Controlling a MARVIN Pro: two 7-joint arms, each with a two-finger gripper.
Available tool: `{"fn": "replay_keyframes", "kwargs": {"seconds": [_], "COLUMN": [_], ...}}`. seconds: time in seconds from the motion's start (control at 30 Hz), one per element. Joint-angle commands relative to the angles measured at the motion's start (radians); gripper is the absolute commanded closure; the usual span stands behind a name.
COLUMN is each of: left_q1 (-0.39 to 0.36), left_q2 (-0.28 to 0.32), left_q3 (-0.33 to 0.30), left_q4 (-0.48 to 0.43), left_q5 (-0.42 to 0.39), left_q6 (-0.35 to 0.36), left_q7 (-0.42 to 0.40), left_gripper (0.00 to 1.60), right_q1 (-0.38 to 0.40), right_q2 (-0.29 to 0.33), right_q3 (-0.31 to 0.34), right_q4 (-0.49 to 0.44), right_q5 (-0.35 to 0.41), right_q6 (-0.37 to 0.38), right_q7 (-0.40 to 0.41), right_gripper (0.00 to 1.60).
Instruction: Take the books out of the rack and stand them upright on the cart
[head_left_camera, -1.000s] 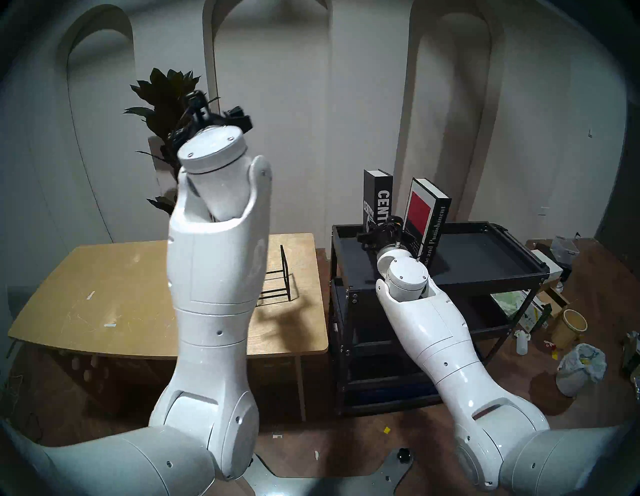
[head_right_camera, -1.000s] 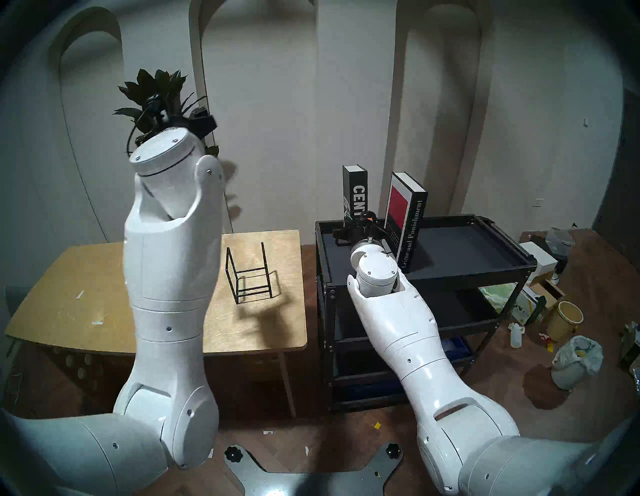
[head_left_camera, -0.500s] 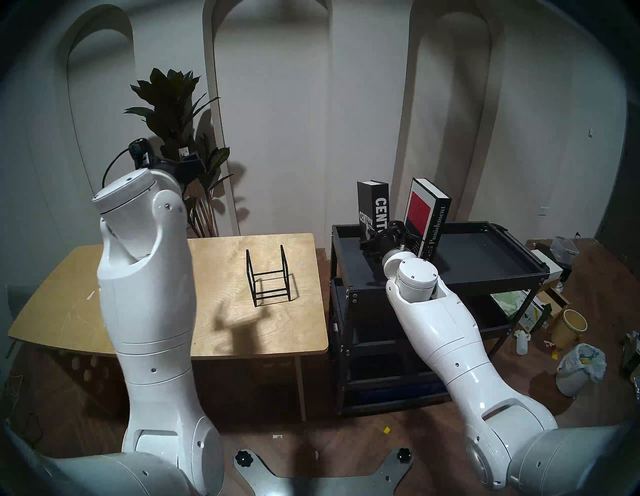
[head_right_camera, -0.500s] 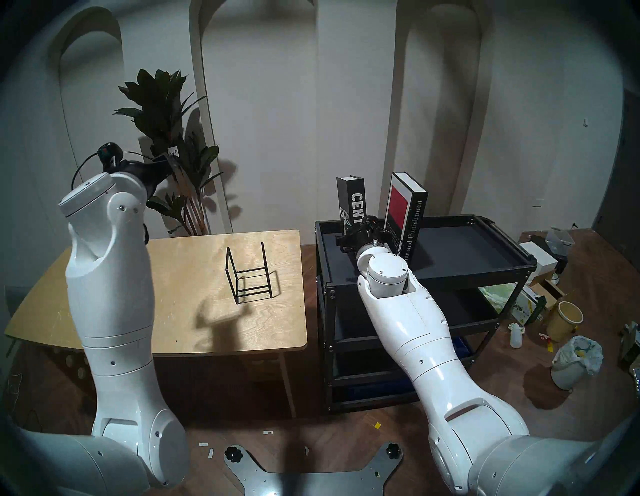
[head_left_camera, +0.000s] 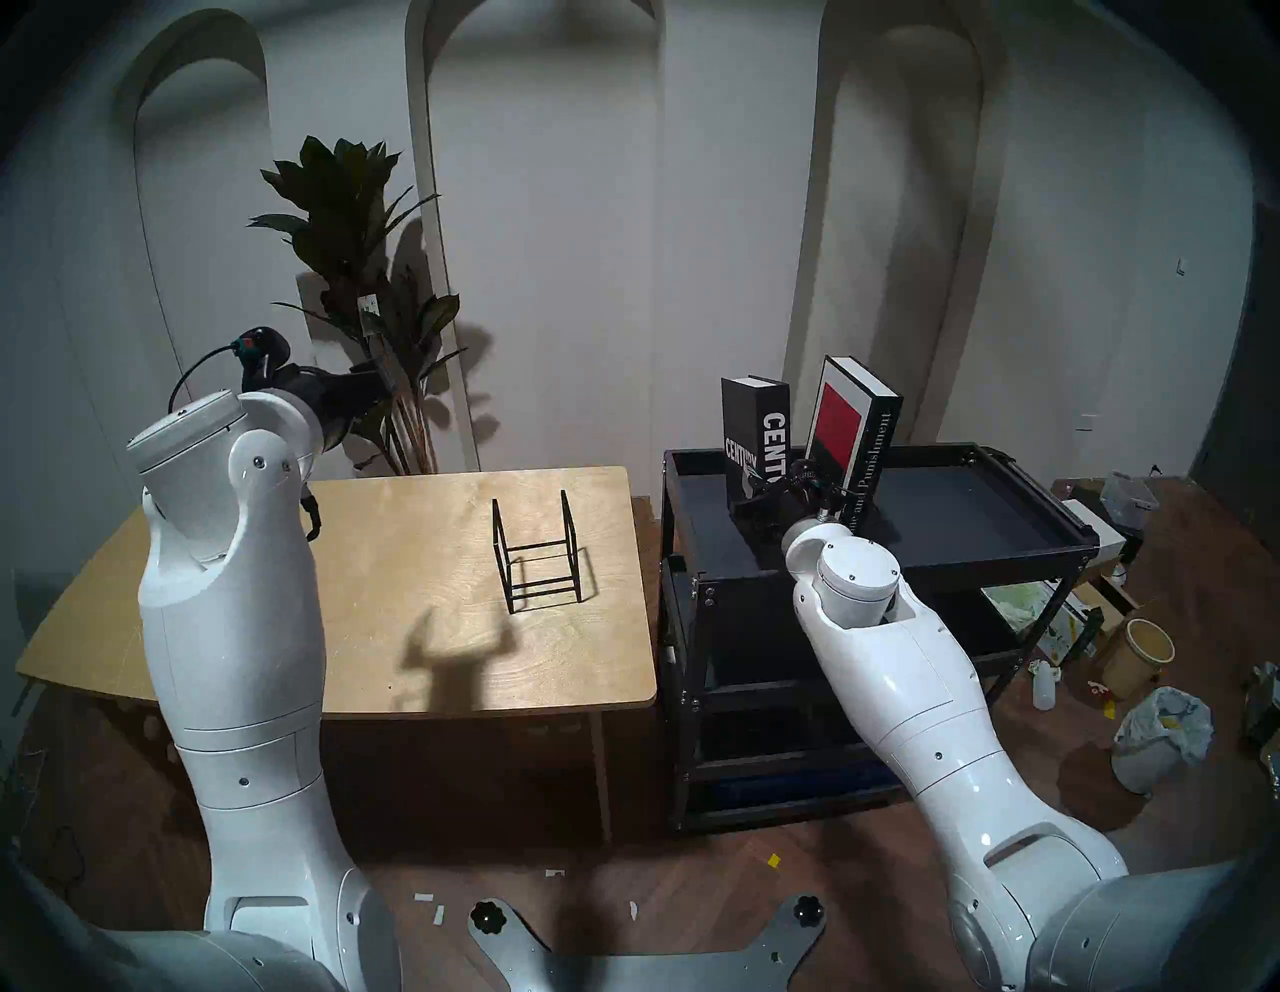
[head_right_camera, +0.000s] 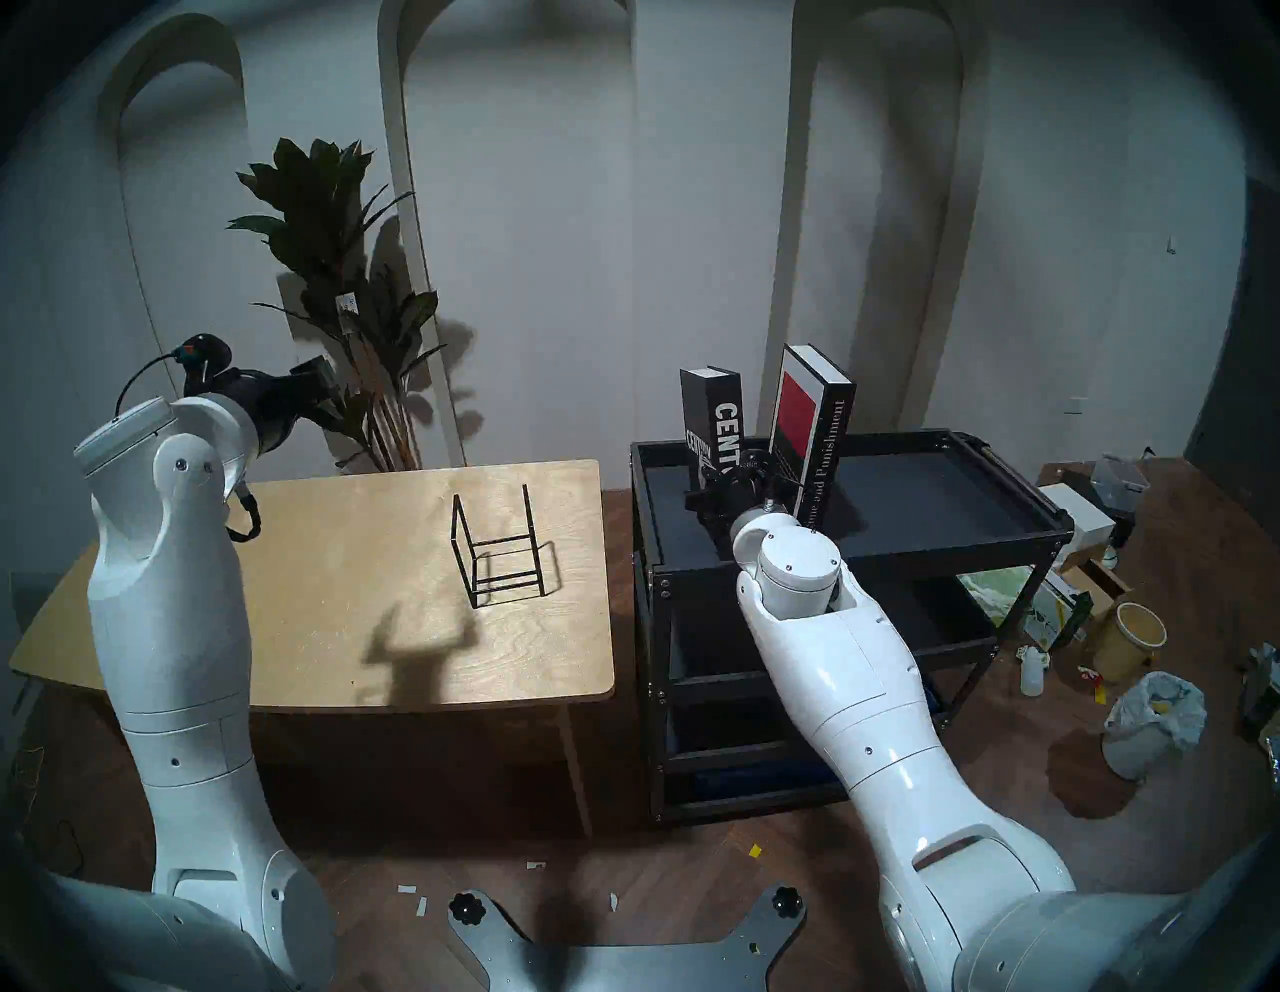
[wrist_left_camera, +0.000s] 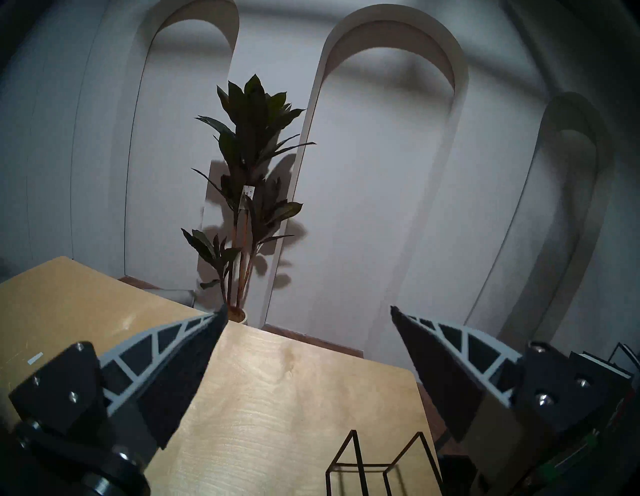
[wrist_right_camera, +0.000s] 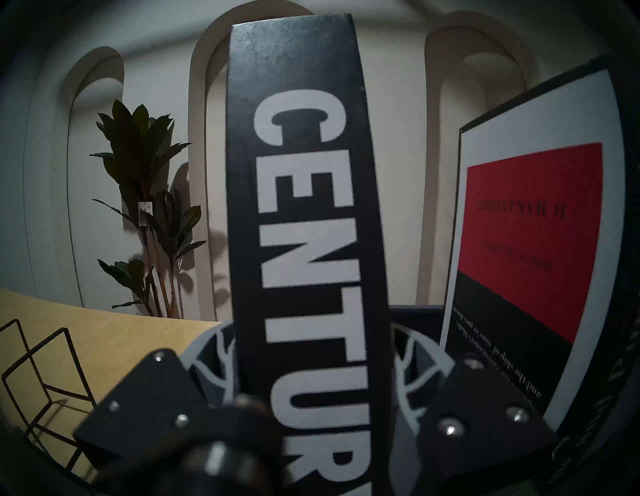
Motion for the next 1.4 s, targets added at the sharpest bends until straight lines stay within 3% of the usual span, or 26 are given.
{"fn": "replay_keyframes", "kwargs": {"seconds": [0.0,0.23,0.53,0.97,1.37], "left_q1": [0.027,0.043,0.059,0.075,0.087], "left_q2": [0.018,0.019,0.015,0.008,0.001], "left_q3": [0.005,0.006,0.001,0.003,0.016], "left_q4": [-0.015,-0.017,-0.032,-0.059,-0.063], "left_q5": [0.005,0.005,0.006,0.011,0.022], "left_q6": [-0.022,-0.027,-0.024,-0.008,-0.009], "left_q7": [-0.019,-0.018,-0.014,-0.010,-0.005], "left_gripper": [0.00,0.00,0.00,0.00,0.00], "right_q1": [0.017,0.052,0.047,0.021,0.015], "right_q2": [-0.057,-0.072,-0.047,-0.016,-0.024], "right_q3": [0.029,0.021,0.016,0.020,0.019], "right_q4": [0.057,0.145,0.114,0.050,0.097], "right_q5": [-0.007,0.000,-0.018,-0.034,-0.040], "right_q6": [-0.115,-0.223,-0.190,-0.074,-0.094], "right_q7": [-0.007,0.002,0.010,0.005,0.007], "right_gripper": [1.60,1.60,1.60,1.60,1.60]}}
